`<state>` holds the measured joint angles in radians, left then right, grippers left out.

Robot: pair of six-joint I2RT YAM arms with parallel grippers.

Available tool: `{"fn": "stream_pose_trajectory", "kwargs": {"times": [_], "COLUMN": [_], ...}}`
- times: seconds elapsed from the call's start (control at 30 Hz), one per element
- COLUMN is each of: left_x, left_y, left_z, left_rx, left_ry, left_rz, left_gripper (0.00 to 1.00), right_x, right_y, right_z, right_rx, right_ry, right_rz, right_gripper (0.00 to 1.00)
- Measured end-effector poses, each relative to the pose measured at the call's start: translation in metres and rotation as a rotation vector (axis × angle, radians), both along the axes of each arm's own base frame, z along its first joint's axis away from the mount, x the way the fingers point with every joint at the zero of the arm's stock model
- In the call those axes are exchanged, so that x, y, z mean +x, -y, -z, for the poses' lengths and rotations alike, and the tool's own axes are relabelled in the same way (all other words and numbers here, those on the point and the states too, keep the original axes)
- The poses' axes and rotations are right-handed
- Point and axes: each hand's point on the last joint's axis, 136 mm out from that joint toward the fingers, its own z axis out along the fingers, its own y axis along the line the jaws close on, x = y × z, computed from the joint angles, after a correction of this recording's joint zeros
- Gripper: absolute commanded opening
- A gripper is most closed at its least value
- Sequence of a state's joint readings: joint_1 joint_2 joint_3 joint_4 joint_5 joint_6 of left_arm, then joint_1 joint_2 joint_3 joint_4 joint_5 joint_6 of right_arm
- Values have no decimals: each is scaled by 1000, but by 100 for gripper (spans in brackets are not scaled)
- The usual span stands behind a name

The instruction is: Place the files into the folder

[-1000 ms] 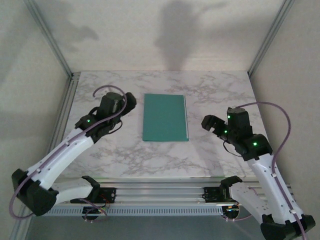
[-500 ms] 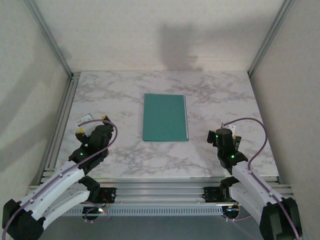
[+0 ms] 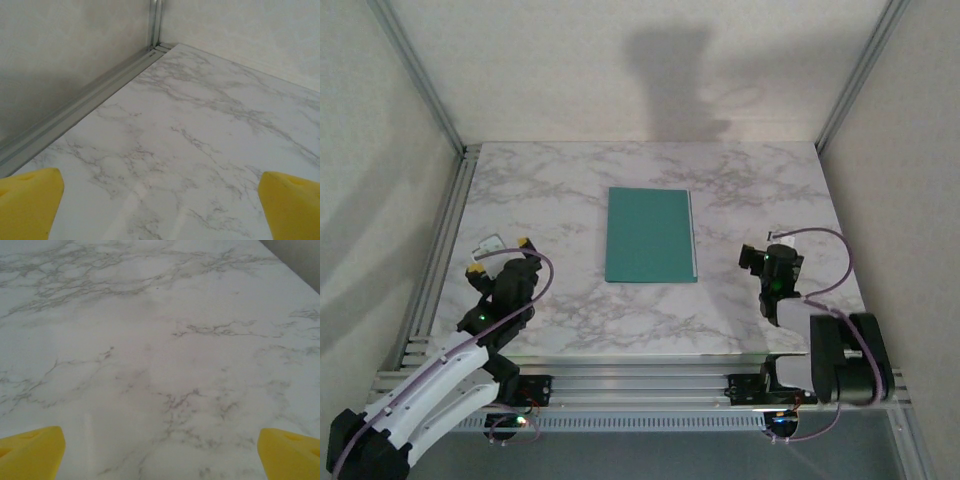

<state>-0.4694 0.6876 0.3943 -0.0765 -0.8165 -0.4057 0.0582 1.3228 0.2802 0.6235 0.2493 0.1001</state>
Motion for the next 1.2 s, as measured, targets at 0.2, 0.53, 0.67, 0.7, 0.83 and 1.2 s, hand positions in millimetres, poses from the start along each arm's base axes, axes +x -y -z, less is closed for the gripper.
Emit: {"fn": "stream_pose_trajectory", "kwargs": {"times": [0.2, 0.53, 0.67, 0.7, 0.83, 1.2], "left_x": [4, 23, 40, 44, 59, 99], "left_y": [-3, -19, -30, -37, -64, -54], "left_z": [10, 33, 50, 55, 72, 85], "left_rx": [-4, 12, 30, 19, -18, -62], "left_ry": [5, -5, -58, -64, -88, -28], "left_rz": [11, 7, 12, 1, -44, 89], "left_gripper": [100, 99, 99, 99, 99, 99], "right_x": [21, 43, 44, 43, 43, 43], "right_y": [-10, -26, -30, -30, -30, -28], "right_z": [18, -8, -8, -7, -6, -6], "right_rx": [58, 54, 43, 41, 35, 22], "right_ry": [17, 88, 82, 80, 76, 72], "right_rz": [-84, -149, -163, -163, -163, -155], "right_gripper": [99, 99, 99, 99, 99, 99]}}
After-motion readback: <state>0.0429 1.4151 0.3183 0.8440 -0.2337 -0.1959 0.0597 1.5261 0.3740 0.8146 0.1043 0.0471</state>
